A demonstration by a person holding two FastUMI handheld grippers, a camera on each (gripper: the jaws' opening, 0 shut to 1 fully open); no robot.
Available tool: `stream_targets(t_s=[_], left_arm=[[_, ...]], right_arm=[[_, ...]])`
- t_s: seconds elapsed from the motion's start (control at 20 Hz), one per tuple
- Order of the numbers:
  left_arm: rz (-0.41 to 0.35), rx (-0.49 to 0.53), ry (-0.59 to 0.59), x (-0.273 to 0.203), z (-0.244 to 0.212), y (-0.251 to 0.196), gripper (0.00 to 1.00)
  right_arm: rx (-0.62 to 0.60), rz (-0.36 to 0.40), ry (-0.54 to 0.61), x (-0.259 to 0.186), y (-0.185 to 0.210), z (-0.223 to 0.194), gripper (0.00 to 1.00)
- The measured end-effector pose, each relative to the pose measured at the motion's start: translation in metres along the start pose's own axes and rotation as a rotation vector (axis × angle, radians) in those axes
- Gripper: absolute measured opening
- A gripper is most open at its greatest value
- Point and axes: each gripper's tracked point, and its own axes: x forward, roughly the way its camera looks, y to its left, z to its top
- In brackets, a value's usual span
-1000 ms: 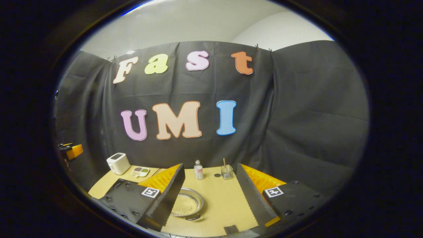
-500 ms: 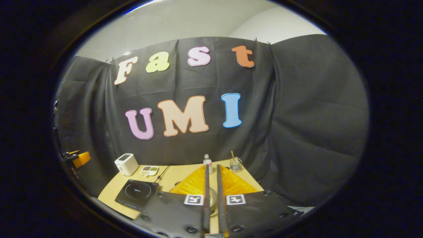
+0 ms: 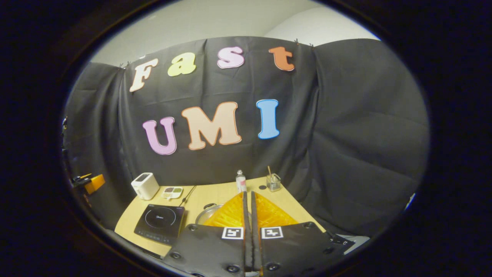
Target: First push the handle of the pot to place it horizontally, then grasp the pot with both hands and set it on the induction cooktop.
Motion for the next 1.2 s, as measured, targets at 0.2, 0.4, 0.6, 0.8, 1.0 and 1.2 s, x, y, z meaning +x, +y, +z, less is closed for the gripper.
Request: stream_targets(t_s=[0.2,0.4,0.6,0.8,1.0,1.2], left_arm=[[0.006,0.003,0.016,0.009,-0.007,0.000,0.92],[0.016,0.018,0.020,0.020,-0.011,-0.005,0.92],[0.066,-0.010,0.062,0.037,-0.021,-0.007,0.92],[0.130,-0.005,0.094,0.058,-0.028,-0.006,0.99],[0.192,0.002,0.126,0.075,-0.033,-0.009,0.96],[0.236,-0.001,0.146,0.088,-0.036,-0.020,0.92]], right_arm=[[0.023,0.032,0.133,0.020,0.010,-0.043,0.03],[0.050,0.062,0.333,0.049,0.019,-0.115,0.03],[0.134,0.114,0.560,0.069,0.030,-0.188,0.03],[0.200,0.161,0.761,0.084,0.041,-0.246,0.03],[0.261,0.202,0.926,0.098,0.049,-0.290,0.03],[0.250,0.252,1.069,0.102,0.057,-0.327,0.00]])
